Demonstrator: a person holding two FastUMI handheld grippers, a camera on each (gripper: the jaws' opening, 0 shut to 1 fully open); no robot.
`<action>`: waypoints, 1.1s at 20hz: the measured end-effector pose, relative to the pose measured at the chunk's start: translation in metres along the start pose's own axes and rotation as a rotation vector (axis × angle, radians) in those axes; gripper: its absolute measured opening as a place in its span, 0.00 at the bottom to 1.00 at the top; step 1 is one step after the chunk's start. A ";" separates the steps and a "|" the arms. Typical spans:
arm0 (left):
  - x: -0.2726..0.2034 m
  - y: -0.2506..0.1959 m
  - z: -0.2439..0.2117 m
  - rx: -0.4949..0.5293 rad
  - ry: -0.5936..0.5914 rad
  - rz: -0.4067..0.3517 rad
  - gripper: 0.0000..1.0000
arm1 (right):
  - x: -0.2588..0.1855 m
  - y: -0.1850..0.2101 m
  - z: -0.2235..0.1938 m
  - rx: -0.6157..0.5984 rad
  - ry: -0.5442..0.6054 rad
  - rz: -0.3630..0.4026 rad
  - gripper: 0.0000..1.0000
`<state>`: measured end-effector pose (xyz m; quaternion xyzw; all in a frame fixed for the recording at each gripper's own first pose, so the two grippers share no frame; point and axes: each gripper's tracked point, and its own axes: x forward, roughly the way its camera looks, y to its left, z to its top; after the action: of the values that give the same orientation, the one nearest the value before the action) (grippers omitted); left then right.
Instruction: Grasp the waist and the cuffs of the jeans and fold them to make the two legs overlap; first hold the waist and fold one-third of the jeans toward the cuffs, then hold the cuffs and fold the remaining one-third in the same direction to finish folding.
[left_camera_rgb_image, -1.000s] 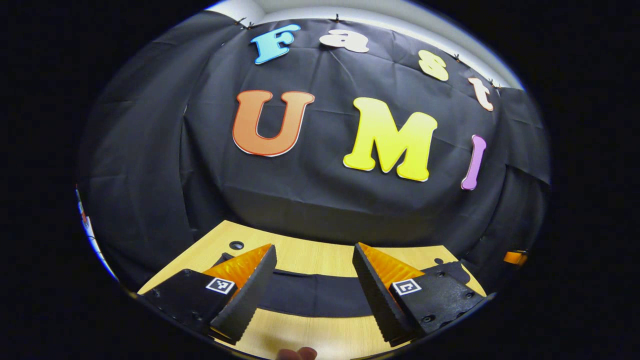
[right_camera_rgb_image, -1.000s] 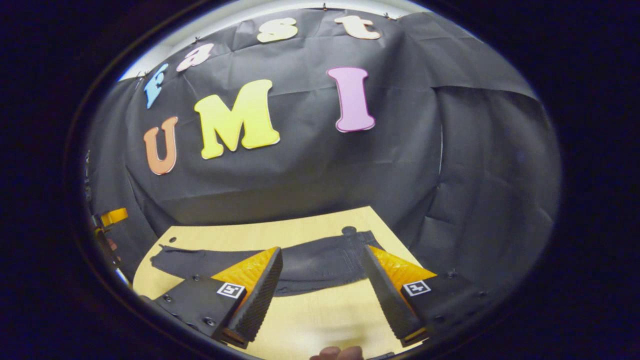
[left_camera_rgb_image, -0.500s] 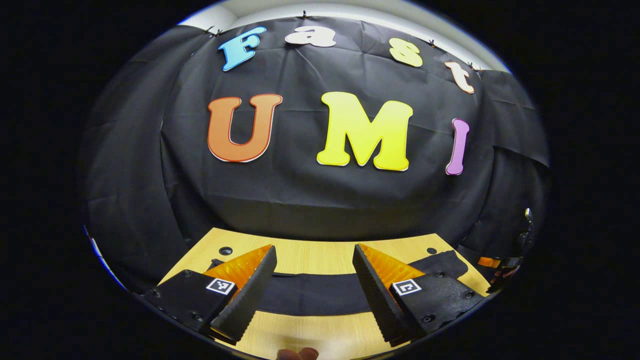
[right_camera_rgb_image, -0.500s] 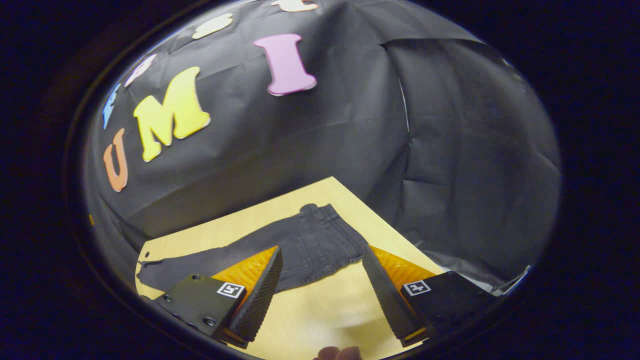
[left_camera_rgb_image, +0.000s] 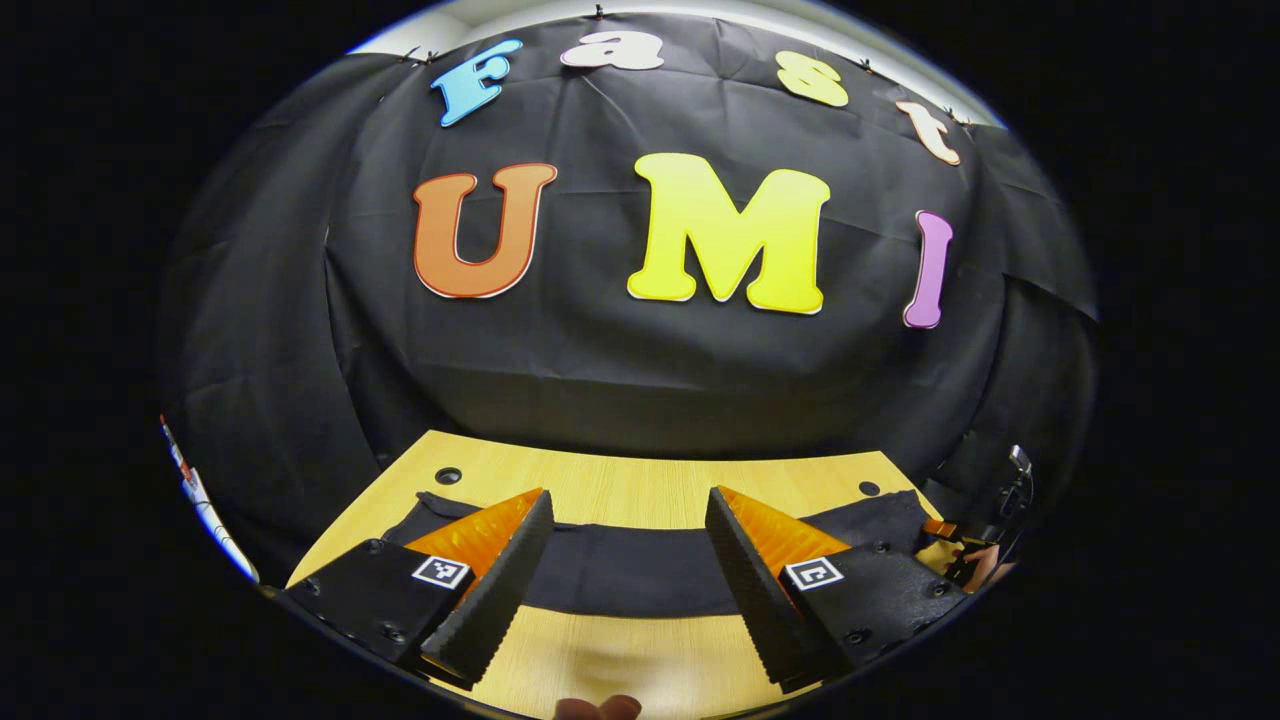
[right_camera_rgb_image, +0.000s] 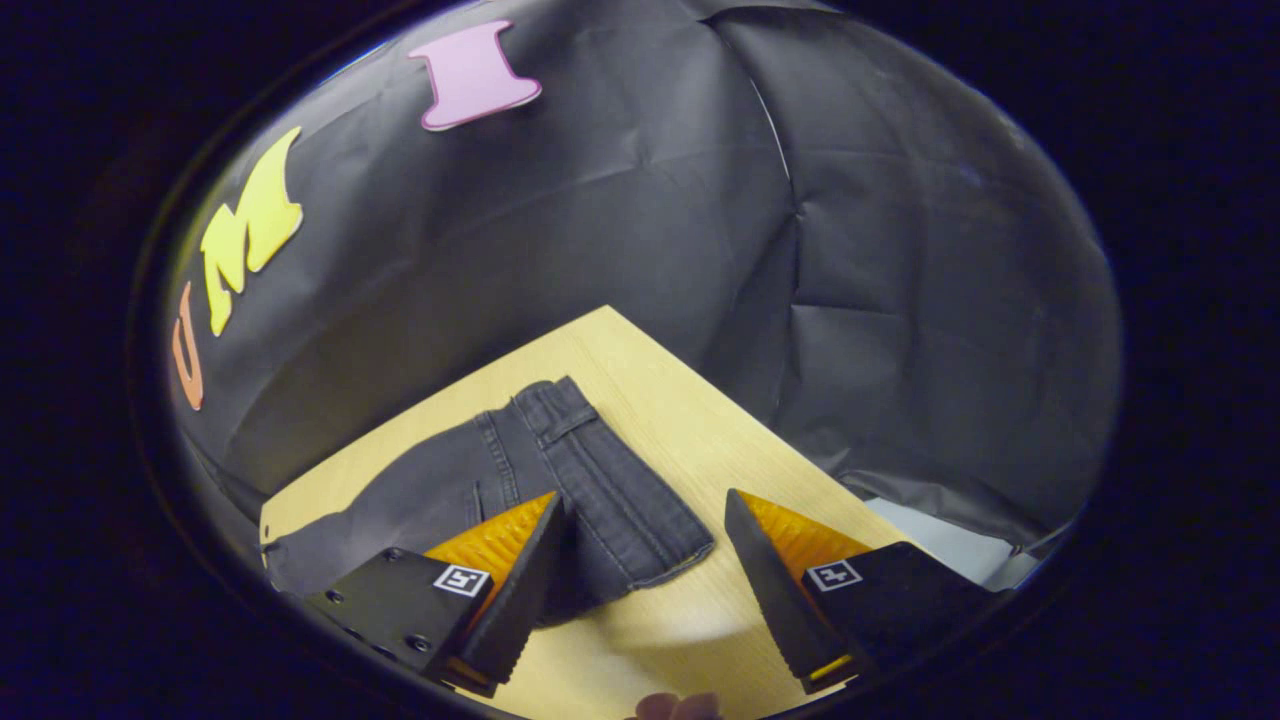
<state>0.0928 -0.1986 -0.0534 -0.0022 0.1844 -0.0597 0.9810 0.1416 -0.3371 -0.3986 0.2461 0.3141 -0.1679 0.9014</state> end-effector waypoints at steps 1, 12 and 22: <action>0.001 -0.002 -0.001 -0.007 0.006 0.004 0.98 | 0.004 0.001 -0.005 -0.005 0.012 0.006 0.99; -0.002 0.013 -0.022 -0.085 0.026 0.047 0.99 | 0.009 0.028 -0.010 -0.109 0.083 0.055 0.30; -0.015 0.048 -0.025 -0.122 0.006 0.076 0.99 | -0.018 0.037 0.011 -0.114 0.075 0.013 0.04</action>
<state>0.0752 -0.1483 -0.0728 -0.0548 0.1904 -0.0112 0.9801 0.1502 -0.3100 -0.3670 0.2028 0.3552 -0.1344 0.9026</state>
